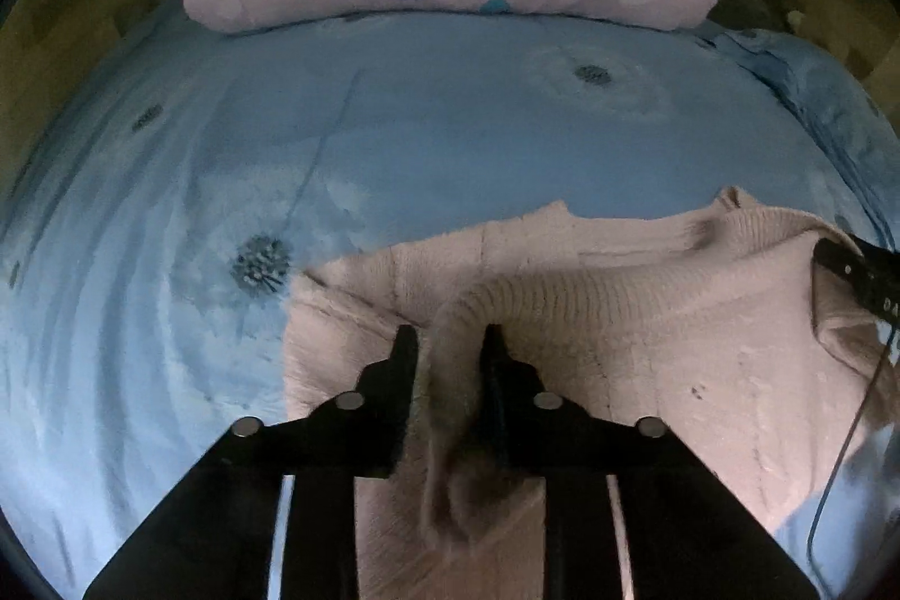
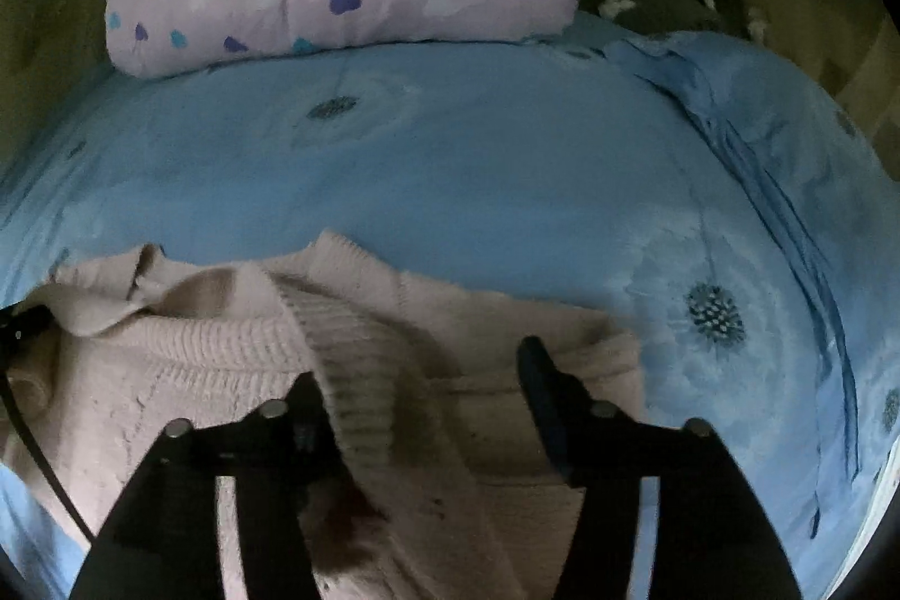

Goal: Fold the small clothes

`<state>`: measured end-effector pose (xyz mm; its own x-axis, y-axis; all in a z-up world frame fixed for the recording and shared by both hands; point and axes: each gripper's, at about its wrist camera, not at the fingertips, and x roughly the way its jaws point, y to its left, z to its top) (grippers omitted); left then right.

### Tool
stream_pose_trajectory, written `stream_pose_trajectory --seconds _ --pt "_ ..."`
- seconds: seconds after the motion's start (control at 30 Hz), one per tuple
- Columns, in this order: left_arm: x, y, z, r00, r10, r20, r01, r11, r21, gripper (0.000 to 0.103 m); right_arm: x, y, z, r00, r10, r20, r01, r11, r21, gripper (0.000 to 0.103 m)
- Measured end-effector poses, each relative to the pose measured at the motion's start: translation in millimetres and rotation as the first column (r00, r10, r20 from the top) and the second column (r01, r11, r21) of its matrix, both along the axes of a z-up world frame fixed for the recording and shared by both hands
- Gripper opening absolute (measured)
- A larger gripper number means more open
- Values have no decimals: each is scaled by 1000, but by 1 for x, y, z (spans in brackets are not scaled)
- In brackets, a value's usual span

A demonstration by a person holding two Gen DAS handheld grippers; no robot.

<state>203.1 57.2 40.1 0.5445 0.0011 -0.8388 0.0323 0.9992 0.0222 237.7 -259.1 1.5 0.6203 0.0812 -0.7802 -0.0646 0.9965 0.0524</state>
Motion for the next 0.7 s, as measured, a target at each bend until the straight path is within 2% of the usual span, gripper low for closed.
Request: stream_pose_trajectory --seconds 0.1,0.17,0.23,0.3,0.4,0.5,0.7 --pt "-8 7 19 998 46 37 -48 997 52 28 -2 -7 9 998 39 -43 -38 999 20 74" --pt "-13 13 30 996 66 58 -68 997 33 33 -5 -12 16 997 51 -57 -50 998 34 74" --pt "-16 20 36 996 71 51 -70 998 -5 33 -10 -16 23 995 67 -74 -64 997 41 78" --pt "-18 25 36 996 76 39 -75 997 -26 33 -17 -18 29 992 95 -86 -94 996 12 83" --pt "-22 30 32 996 87 23 -86 996 -30 33 -27 -21 35 993 91 -77 -96 993 -63 83" --pt "-29 32 25 997 79 3 -79 996 -50 33 -39 -22 38 990 112 -81 -119 989 -86 83" --pt "-38 5 13 1000 19 -4 -20 999 -37 33 -48 -2 27 982 160 -104 -172 977 -125 83"
